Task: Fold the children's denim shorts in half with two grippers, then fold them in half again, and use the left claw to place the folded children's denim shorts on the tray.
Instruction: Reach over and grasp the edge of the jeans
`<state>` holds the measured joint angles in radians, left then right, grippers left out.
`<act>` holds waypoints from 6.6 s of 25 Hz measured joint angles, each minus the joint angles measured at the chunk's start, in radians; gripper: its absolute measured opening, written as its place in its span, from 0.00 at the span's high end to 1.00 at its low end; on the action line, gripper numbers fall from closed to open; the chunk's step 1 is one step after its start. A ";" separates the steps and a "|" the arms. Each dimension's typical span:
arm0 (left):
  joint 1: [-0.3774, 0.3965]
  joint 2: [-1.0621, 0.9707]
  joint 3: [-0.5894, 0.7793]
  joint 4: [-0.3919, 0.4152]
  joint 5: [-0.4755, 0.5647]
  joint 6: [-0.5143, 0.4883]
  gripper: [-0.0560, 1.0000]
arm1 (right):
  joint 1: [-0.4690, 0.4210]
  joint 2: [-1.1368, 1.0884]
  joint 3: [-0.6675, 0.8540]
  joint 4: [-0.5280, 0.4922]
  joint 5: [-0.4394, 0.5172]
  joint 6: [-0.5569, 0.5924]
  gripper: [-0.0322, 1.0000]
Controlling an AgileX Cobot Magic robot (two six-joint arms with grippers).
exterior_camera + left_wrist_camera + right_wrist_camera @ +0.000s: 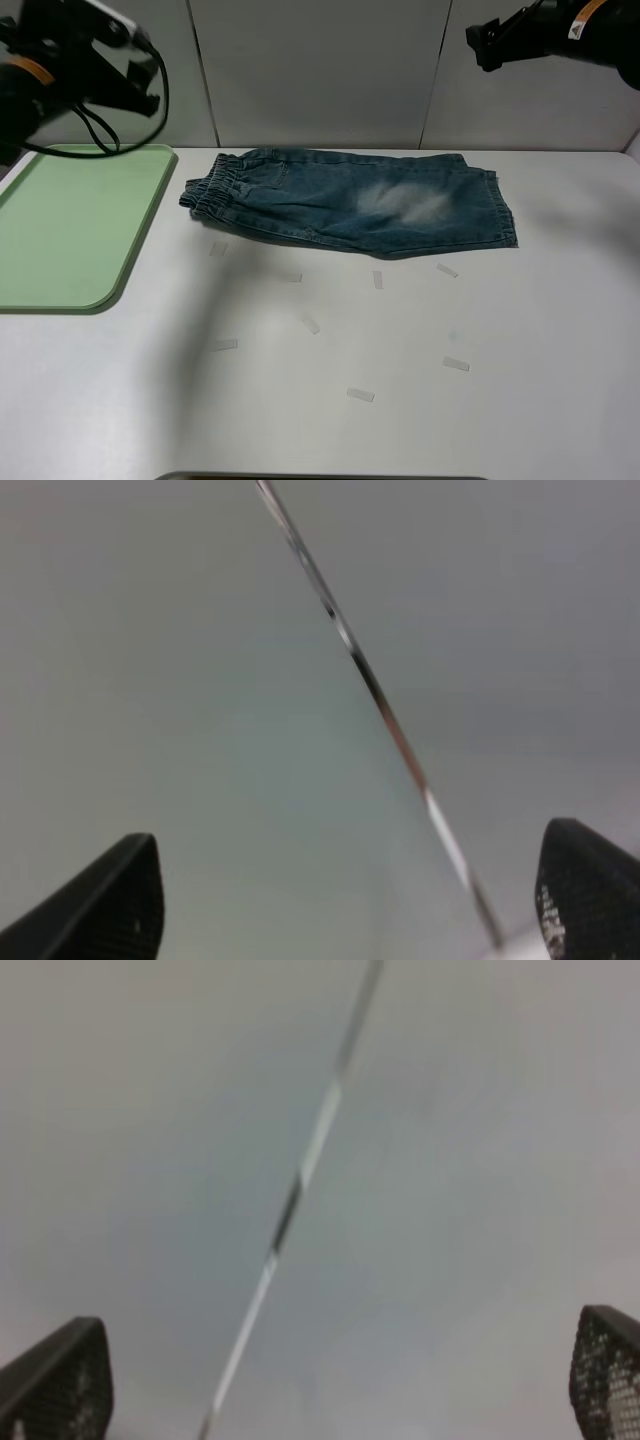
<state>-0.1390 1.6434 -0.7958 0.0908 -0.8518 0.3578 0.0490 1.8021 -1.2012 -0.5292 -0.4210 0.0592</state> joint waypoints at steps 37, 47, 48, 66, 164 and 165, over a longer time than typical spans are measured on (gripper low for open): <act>0.000 -1.547 0.015 -0.050 1.866 -0.358 0.23 | 0.339 -0.615 -0.002 0.429 0.799 0.000 0.30; -0.001 -1.546 0.262 -0.119 1.941 -0.358 0.23 | 0.339 -0.616 -0.002 0.455 1.038 0.000 0.30; -0.001 -1.546 0.286 -0.122 1.941 -0.358 0.23 | 0.339 -0.616 -0.002 0.456 1.050 -0.001 0.30; -0.001 -1.551 0.315 -0.131 1.915 -0.358 0.23 | 0.339 -0.616 -0.002 0.501 1.139 0.016 0.30; -0.001 -1.552 0.315 -0.130 1.914 -0.358 0.23 | 0.046 0.642 -0.701 0.806 1.247 -0.319 0.95; -0.001 -1.552 0.315 -0.130 1.914 -0.358 0.23 | 0.049 0.635 -0.700 0.781 1.260 -0.317 0.95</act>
<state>-0.1400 0.0910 -0.4812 -0.0387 1.0622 0.0000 0.0979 2.4367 -1.9008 0.2514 0.8387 -0.2577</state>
